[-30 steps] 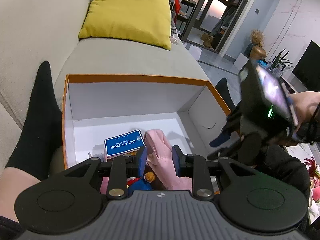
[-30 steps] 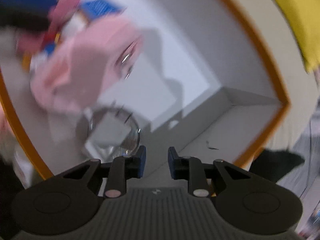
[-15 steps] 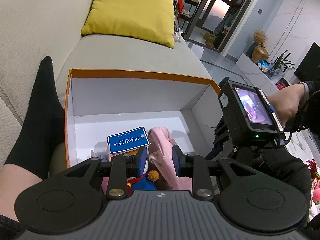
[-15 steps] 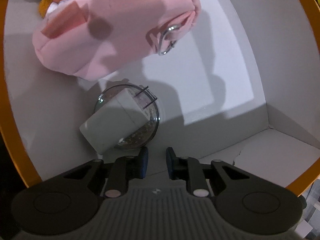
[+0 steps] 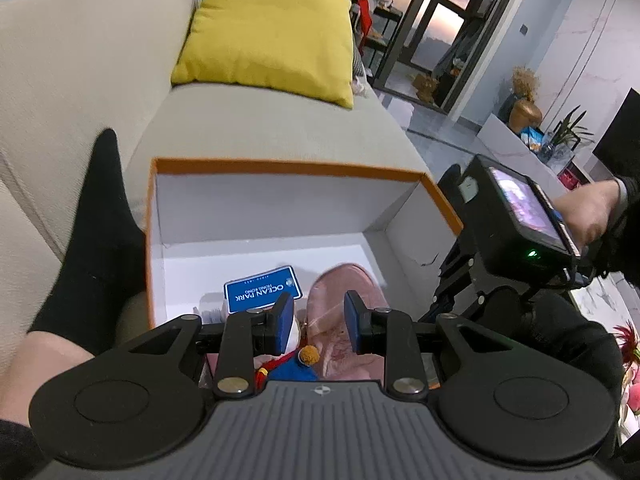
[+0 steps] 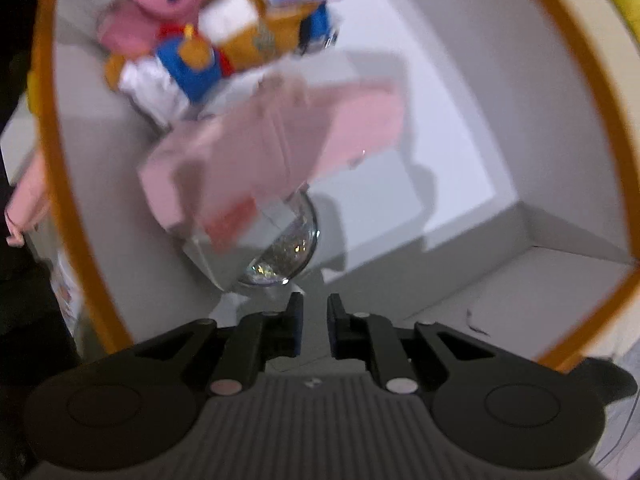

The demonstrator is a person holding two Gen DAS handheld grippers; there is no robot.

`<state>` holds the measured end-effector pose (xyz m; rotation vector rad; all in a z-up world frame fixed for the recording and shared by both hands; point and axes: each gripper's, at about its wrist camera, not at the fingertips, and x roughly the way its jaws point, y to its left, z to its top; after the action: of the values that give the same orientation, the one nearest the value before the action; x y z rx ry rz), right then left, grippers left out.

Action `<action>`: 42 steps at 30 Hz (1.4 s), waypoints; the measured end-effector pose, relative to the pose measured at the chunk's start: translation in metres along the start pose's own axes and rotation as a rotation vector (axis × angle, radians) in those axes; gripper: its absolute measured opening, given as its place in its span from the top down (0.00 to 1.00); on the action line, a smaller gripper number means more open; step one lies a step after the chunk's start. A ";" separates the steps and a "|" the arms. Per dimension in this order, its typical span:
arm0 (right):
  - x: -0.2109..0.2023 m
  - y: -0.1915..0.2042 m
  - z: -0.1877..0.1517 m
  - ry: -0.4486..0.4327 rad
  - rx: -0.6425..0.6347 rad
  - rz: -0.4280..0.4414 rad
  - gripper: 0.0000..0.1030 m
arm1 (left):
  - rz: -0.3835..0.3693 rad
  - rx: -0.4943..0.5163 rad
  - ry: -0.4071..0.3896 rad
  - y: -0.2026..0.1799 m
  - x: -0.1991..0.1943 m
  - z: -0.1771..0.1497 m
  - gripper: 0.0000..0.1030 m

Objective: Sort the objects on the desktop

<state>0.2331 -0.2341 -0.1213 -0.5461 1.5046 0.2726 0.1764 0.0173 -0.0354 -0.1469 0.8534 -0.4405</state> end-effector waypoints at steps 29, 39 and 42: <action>-0.016 -0.012 -0.010 -0.044 0.139 -0.035 0.86 | -0.004 -0.030 0.126 -0.036 0.017 0.013 0.60; -0.006 -0.012 -0.017 -0.054 0.016 0.009 0.86 | 0.058 -0.045 0.278 -0.045 0.100 0.020 0.50; -0.001 -0.009 -0.019 -0.038 -0.044 0.014 0.86 | 0.031 -0.061 0.292 -0.043 0.105 0.019 0.64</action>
<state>0.2207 -0.2514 -0.1184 -0.5628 1.4687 0.3259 0.2373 -0.0676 -0.0835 -0.1270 1.1549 -0.4131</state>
